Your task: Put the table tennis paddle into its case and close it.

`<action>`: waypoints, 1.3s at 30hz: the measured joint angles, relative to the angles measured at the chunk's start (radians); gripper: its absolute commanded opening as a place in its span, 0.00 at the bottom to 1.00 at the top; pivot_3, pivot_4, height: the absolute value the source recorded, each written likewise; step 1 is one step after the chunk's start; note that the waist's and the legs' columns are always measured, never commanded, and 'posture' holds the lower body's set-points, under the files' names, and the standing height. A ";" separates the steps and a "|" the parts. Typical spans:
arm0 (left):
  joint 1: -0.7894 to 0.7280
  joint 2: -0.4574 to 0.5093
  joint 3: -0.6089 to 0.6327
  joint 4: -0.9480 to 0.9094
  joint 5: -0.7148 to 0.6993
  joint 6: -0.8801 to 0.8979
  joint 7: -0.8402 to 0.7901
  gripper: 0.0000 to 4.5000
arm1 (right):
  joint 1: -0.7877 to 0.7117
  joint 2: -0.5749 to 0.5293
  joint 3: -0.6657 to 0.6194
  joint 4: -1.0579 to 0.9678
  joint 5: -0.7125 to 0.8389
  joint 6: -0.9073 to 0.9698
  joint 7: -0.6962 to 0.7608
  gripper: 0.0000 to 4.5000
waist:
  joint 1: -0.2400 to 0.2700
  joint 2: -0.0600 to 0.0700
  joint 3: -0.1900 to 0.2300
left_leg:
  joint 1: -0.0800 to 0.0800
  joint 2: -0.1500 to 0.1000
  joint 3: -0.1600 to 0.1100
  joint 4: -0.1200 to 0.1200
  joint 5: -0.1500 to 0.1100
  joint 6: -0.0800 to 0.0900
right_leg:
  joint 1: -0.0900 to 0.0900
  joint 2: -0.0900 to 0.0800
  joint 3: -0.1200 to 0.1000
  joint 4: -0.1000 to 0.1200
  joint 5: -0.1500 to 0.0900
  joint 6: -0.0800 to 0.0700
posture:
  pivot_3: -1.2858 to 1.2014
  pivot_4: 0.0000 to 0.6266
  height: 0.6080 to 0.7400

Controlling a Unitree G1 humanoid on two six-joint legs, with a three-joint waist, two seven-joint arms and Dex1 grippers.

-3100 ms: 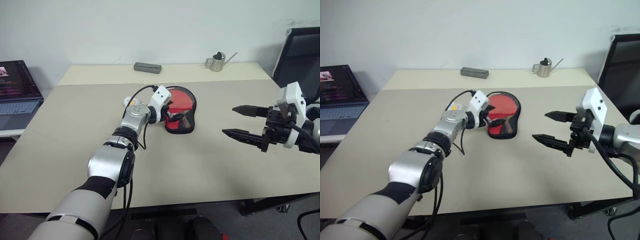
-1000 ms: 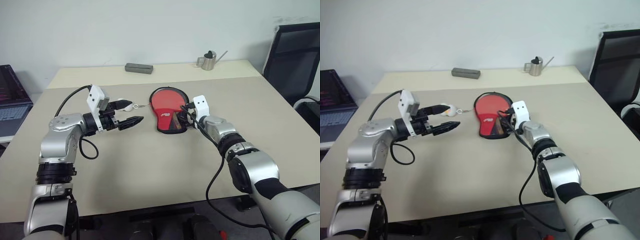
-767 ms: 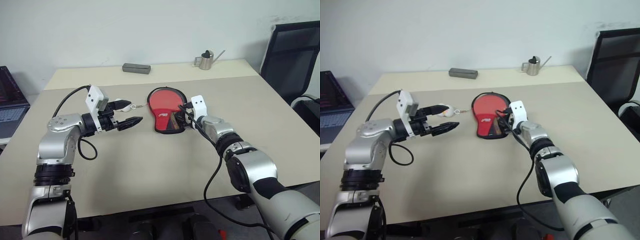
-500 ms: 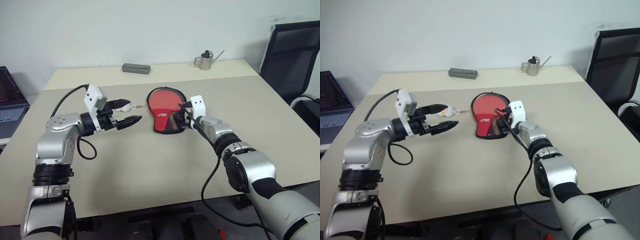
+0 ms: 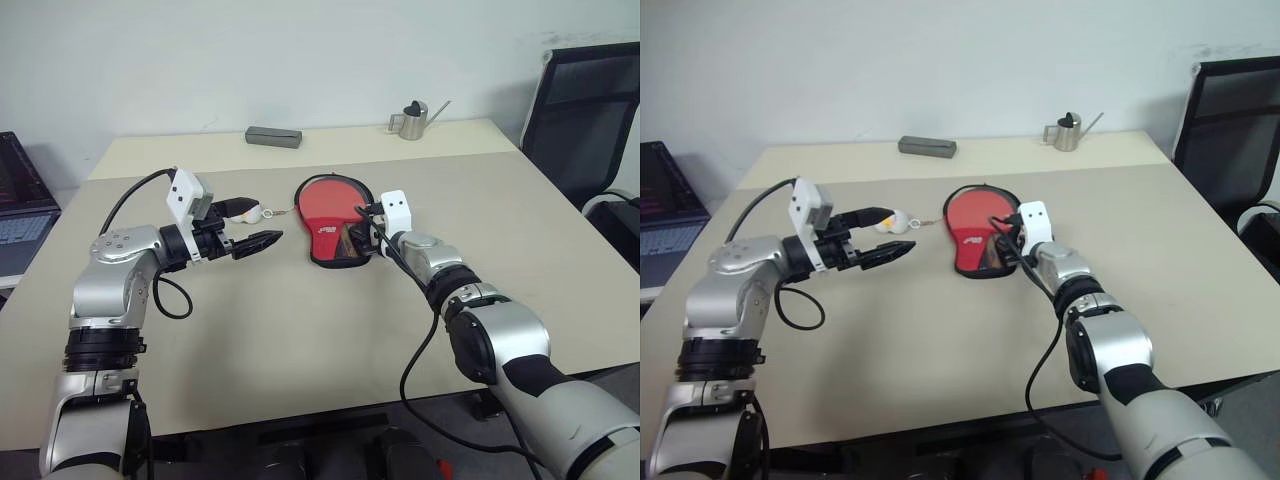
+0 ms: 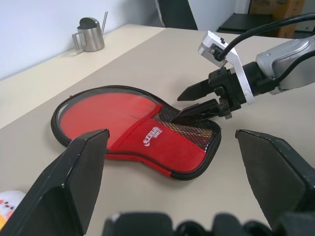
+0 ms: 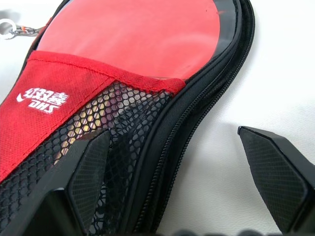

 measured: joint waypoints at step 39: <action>0.024 0.022 -0.003 0.010 0.004 -0.022 0.001 1.00 | 0.002 0.025 -0.010 -0.004 -0.026 -0.011 0.016 0.77 | -0.002 0.000 0.000 | 0.002 0.001 0.000 -0.002 0.000 0.000 | 0.000 0.001 0.000 0.000 0.000 -0.001 | 0.52 0.24 1.00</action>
